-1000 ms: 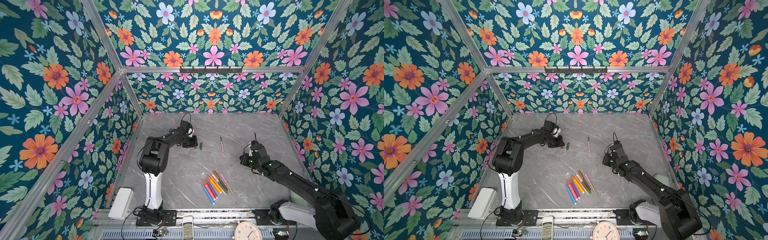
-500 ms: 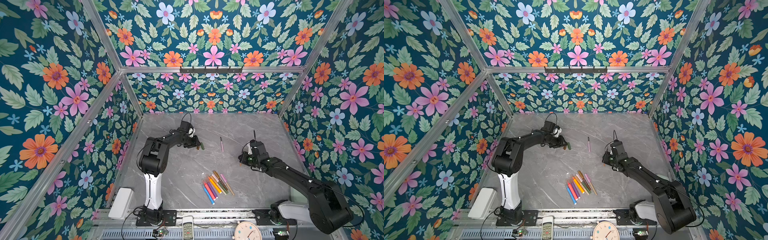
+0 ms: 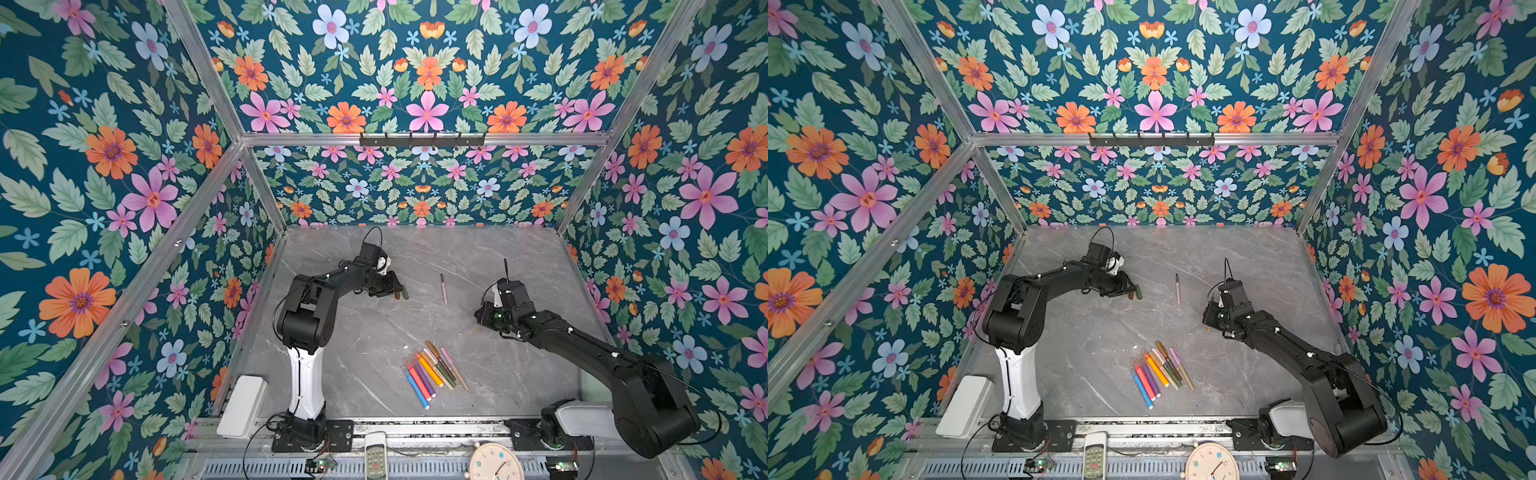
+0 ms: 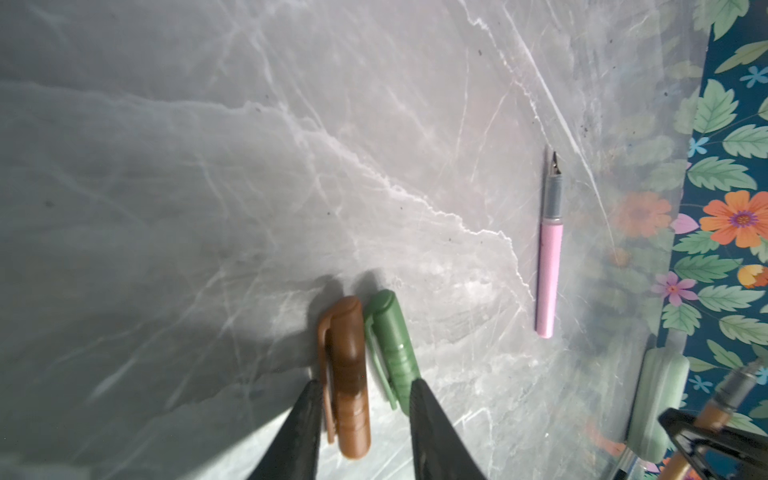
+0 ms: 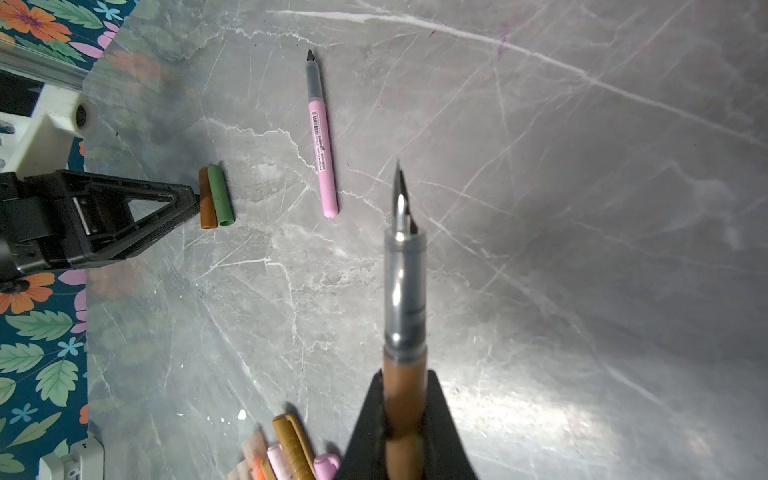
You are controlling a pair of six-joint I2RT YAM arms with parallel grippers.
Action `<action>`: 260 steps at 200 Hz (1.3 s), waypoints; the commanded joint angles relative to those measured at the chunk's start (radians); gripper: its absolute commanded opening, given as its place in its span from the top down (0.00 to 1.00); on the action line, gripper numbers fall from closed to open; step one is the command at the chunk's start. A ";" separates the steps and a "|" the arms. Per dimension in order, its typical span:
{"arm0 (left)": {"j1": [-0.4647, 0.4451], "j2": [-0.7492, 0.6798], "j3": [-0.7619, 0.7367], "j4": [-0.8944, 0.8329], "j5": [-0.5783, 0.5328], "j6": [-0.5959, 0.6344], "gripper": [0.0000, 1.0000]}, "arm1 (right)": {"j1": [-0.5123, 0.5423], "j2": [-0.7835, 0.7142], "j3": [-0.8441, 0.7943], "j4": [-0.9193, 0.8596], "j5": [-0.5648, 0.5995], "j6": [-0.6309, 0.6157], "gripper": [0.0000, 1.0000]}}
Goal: Open the pen caps
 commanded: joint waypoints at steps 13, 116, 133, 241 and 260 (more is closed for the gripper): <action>0.000 -0.004 -0.003 0.020 0.017 -0.015 0.62 | -0.002 0.013 0.013 0.005 -0.014 -0.006 1.00; -0.009 0.010 -0.001 0.036 0.030 -0.027 0.62 | -0.002 0.019 0.016 0.003 -0.017 -0.007 1.00; -0.010 0.011 0.001 0.036 0.030 -0.025 0.62 | -0.002 0.023 0.019 0.002 -0.020 -0.006 1.00; -0.007 -0.175 -0.095 0.046 -0.017 0.018 0.62 | -0.046 0.446 0.395 -0.118 -0.265 -0.111 1.00; -0.002 -0.266 -0.251 0.188 -0.051 0.023 0.62 | -0.046 0.534 0.500 -0.142 -0.254 -0.129 1.00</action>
